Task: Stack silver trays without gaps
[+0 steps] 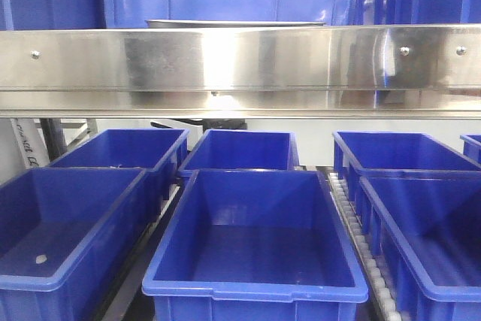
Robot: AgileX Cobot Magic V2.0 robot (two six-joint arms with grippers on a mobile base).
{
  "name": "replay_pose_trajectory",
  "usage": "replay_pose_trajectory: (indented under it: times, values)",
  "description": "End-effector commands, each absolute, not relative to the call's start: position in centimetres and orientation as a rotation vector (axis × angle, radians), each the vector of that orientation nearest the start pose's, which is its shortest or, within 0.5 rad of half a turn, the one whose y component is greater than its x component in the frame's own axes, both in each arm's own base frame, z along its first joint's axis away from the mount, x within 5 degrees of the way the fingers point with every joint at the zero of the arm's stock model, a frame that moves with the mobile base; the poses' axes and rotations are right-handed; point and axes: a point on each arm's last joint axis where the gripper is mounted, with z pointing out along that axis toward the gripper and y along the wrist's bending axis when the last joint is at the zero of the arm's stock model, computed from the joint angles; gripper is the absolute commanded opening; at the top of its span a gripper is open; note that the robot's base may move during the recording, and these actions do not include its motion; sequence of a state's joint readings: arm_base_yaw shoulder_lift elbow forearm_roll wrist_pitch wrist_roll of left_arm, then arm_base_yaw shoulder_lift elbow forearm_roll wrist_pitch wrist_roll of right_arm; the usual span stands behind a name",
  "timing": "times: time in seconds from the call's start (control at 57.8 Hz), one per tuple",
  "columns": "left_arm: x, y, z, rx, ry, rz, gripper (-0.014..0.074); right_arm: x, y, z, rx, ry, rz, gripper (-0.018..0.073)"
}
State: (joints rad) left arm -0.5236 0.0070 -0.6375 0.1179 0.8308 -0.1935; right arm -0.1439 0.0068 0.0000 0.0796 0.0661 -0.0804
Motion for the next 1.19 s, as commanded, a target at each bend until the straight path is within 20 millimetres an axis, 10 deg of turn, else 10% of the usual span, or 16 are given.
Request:
replay_pose_trajectory:
  times: [0.0, 0.311, 0.779, 1.177]
  values:
    - [-1.2, 1.6, 33.6, 0.278, 1.652, -0.407, -0.0002, 5.6, -0.8, 20.8, 0.113, 1.534, -0.113, -0.0081]
    - [1.1, 0.2, 32.3, 0.220, 1.454, -0.327, -0.0002, 5.6, -0.8, 20.8, 0.113, 1.534, -0.113, -0.0081]
    - [5.5, -1.1, 21.6, 0.052, 1.459, -0.264, -0.0002, 5.6, -0.8, 20.8, 0.113, 1.534, -0.113, -0.0081]
    - [5.6, -1.0, 20.1, 0.075, 1.620, -0.205, -0.0002, 5.6, -0.8, 20.8, 0.113, 1.534, -0.113, -0.0081]
